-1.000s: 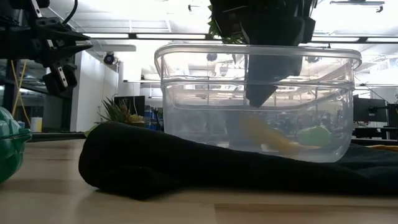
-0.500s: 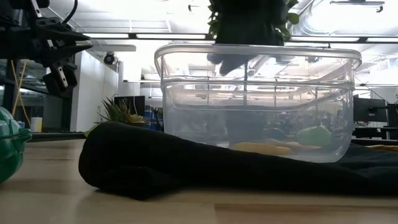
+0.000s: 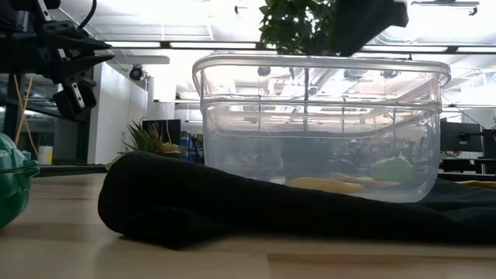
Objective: Pick and placing Produce into tupperware
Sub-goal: Put the cabbage into the transparent bin
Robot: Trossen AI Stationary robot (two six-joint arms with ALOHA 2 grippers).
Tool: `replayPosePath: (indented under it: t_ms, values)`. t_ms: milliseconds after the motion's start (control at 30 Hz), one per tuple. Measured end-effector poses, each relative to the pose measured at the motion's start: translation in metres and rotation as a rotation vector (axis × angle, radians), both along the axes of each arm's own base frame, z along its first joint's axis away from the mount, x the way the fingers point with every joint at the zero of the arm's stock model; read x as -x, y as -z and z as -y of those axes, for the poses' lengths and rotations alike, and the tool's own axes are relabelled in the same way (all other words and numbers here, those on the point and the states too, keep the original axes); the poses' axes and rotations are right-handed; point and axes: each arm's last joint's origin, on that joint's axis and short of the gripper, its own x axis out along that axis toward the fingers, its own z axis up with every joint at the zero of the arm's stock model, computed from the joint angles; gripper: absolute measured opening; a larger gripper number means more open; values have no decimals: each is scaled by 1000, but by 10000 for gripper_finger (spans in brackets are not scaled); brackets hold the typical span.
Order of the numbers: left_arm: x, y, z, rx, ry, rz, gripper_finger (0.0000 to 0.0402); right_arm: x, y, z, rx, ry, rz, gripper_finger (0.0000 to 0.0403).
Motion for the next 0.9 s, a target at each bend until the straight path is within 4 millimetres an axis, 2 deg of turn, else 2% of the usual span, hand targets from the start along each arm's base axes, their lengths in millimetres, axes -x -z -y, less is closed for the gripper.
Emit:
replayPosePath:
  t_ms: [167,300,400,600,733,900]
  values:
    - [0,-1,2,1,52,11,42,26,5,1,27,76,-36,117]
    - [0,-4,3,11,90,24,42,49,23,4,-52,147,0,117]
    - [3,-17,3,0,90,66,42,66,39,7,-145,184,61,117]
    - [14,-65,2,-101,45,182,42,90,55,17,-323,212,277,117]
    - [18,-105,2,-199,14,208,42,98,53,23,-370,175,426,117]
    - [12,-157,2,-325,18,120,42,110,46,31,-344,166,536,117]
